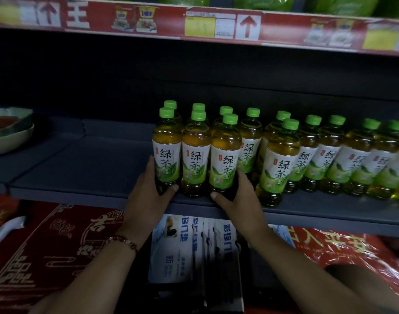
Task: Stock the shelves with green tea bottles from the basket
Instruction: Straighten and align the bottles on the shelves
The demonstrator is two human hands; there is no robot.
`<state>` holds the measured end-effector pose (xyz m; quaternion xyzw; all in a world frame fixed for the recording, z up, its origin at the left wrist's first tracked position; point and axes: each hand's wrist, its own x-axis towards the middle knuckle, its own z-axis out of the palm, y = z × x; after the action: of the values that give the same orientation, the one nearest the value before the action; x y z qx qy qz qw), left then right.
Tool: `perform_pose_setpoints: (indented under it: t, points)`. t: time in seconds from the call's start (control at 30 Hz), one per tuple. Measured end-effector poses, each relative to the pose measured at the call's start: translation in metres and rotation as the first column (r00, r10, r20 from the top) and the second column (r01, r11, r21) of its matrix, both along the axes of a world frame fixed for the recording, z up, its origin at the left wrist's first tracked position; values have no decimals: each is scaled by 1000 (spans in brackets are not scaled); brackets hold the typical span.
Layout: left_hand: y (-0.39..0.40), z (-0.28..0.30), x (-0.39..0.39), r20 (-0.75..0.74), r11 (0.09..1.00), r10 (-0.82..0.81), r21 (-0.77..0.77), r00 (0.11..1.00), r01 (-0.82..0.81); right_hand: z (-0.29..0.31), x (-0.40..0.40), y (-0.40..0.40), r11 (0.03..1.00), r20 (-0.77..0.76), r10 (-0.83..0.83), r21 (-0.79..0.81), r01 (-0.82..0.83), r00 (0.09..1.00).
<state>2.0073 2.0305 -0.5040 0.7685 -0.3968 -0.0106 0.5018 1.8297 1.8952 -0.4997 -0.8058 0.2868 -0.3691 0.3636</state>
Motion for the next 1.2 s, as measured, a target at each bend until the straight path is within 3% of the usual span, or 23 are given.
perform_pose_setpoints:
  t: [0.1, 0.2, 0.27, 0.37, 0.43, 0.57, 0.83, 1.2]
  points:
    - [7, 10, -15, 241, 991, 133, -5, 961, -135, 8, -21, 11, 998, -28, -11, -58, 9, 1000]
    - [9, 19, -37, 489, 988, 155, -98, 858, -123, 21, -53, 15, 973, 1, -116, -200, 114, 993]
    - [1, 21, -52, 592, 993, 114, -57, 798, -100, 28, -71, 7, 941, 82, -216, -249, 230, 973]
    - [-20, 25, -71, 672, 995, 15, 61, 740, -76, 25, -85, -20, 941, 135, -311, -95, 324, 941]
    - [-37, 25, -78, 716, 993, 0, 85, 698, -86, 19, -86, -32, 960, 119, -279, 16, 279, 953]
    - [-60, 19, -83, 755, 988, 18, 88, 656, -128, 7, -80, -43, 983, 121, -170, 86, 160, 978]
    - [-73, 9, -80, 772, 985, 35, 82, 635, -154, -4, -81, -56, 954, -7, -286, 91, 286, 958]
    - [-75, 7, -81, 774, 984, 49, 71, 631, -164, -1, -68, -45, 980, 7, -185, 69, 184, 983]
